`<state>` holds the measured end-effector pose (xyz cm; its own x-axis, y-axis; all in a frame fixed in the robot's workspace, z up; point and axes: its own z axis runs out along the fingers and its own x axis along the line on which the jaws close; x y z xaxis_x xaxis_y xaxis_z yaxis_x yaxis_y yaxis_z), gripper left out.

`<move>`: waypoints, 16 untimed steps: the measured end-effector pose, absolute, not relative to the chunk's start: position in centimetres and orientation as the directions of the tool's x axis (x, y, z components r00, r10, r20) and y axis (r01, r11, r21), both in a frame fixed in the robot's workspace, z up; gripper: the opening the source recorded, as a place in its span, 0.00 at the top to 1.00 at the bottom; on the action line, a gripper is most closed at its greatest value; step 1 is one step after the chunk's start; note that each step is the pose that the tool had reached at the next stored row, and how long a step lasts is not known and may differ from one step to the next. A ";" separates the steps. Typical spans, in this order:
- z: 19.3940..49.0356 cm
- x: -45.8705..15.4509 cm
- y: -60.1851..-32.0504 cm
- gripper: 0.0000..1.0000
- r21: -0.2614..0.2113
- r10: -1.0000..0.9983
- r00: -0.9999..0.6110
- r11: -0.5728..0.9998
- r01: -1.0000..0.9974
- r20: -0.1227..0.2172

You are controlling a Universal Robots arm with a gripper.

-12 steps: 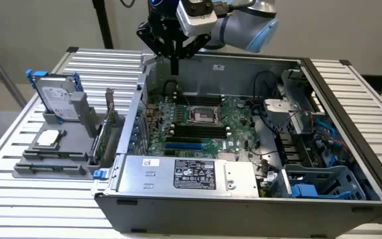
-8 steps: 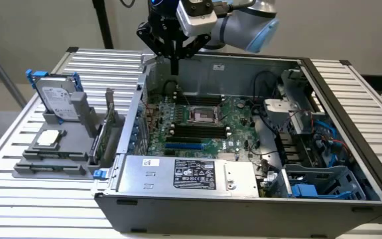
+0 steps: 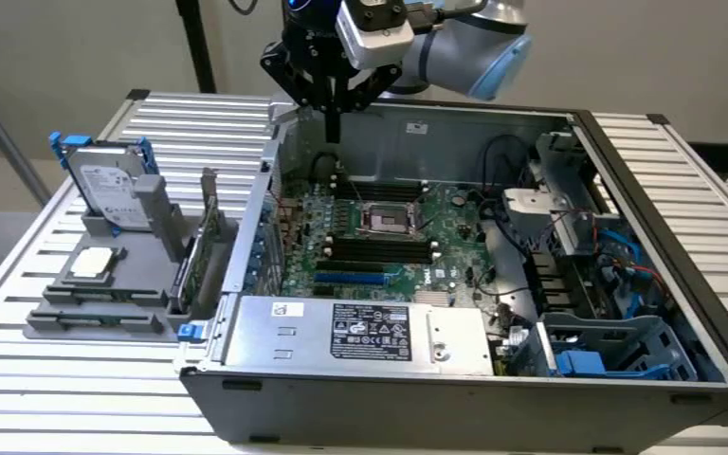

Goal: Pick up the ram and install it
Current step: 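Reach for the ram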

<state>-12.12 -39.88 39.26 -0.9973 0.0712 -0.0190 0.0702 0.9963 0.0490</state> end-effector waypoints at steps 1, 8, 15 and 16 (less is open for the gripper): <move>39.3 -12.1 -39.9 0.89 0.049 0.071 -0.997 0.996 0.070 -0.019; 39.3 -14.6 -40.3 0.89 0.049 0.071 -0.997 0.996 0.070 -0.019; 39.2 -17.8 -40.9 0.89 0.049 0.071 -0.997 0.996 0.070 -0.019; 39.2 -18.2 -41.0 0.89 0.049 0.071 -0.997 0.996 0.070 -0.019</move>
